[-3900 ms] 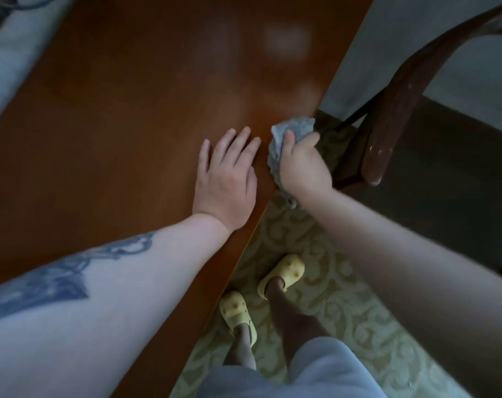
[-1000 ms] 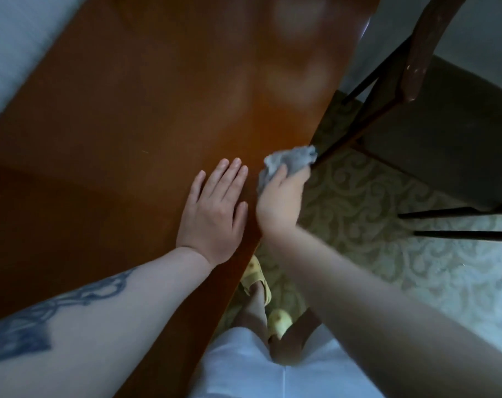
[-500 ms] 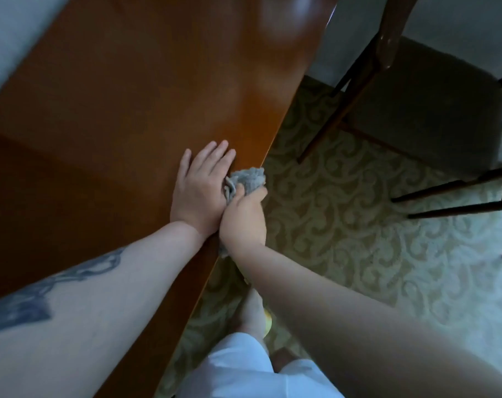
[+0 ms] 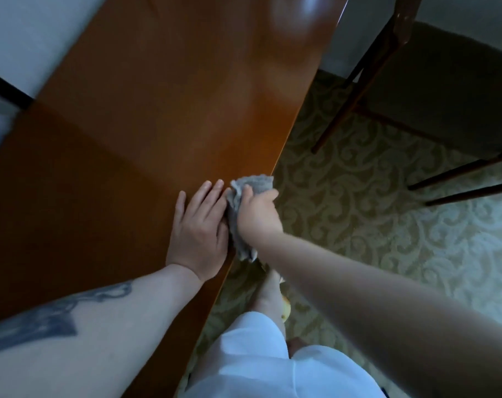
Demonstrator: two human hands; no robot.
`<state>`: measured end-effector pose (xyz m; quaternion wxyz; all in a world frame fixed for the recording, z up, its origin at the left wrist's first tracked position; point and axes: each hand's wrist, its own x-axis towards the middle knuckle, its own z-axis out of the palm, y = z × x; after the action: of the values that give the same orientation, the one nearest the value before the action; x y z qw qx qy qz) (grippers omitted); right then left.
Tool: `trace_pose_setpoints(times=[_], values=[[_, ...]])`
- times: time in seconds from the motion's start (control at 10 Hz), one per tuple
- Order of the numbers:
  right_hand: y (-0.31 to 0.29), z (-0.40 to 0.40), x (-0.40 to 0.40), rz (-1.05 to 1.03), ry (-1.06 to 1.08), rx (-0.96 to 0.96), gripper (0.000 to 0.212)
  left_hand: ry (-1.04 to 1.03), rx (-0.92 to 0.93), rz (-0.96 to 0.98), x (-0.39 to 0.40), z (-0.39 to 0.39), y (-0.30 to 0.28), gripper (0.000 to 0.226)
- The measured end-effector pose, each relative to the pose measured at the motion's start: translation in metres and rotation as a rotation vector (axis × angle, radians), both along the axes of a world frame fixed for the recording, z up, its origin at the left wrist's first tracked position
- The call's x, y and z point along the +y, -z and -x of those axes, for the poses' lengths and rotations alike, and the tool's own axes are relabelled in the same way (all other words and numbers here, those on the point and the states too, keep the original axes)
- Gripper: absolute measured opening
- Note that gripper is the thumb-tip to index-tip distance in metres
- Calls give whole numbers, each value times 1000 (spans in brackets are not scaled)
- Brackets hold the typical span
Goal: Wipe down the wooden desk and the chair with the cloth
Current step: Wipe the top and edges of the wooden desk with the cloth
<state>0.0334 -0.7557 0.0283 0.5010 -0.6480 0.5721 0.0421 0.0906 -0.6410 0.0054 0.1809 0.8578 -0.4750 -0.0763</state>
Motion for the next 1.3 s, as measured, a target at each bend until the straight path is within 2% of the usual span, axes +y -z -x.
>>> trace_pose_setpoints(times=[0.1,0.2,0.3,0.4,0.5,0.6,0.7,0.8,0.9,1.0,1.1,1.2,1.3], values=[[5,-28,-55,58,91,-40,51,4,31,-15,2,4,3,47],[12,-37,-55,176,146,-44,51,10,25,-5,-1,2,0,47],[20,-8,5,257,-13,-1,47,15,16,5,-1,1,3,46],[18,1,11,258,-139,120,47,24,-8,-23,-2,3,1,46],[12,-29,-50,277,-88,229,62,23,-52,-19,-1,2,3,45],[1,-44,-88,204,54,173,53,28,-63,-14,-2,3,4,45],[10,-18,-23,208,129,-25,48,29,-43,-20,0,2,4,46],[8,18,39,146,-1,-67,46,46,-9,-27,2,3,2,51],[13,3,-10,168,41,-15,50,33,-21,-7,1,4,2,47],[3,-37,-68,156,326,-94,44,15,-64,23,0,4,5,46],[8,-30,-30,176,419,-201,44,16,-34,46,2,5,5,48],[19,8,58,127,298,-240,49,-48,73,97,0,2,3,53],[10,20,81,109,145,-223,67,-40,162,85,15,-2,-1,49]])
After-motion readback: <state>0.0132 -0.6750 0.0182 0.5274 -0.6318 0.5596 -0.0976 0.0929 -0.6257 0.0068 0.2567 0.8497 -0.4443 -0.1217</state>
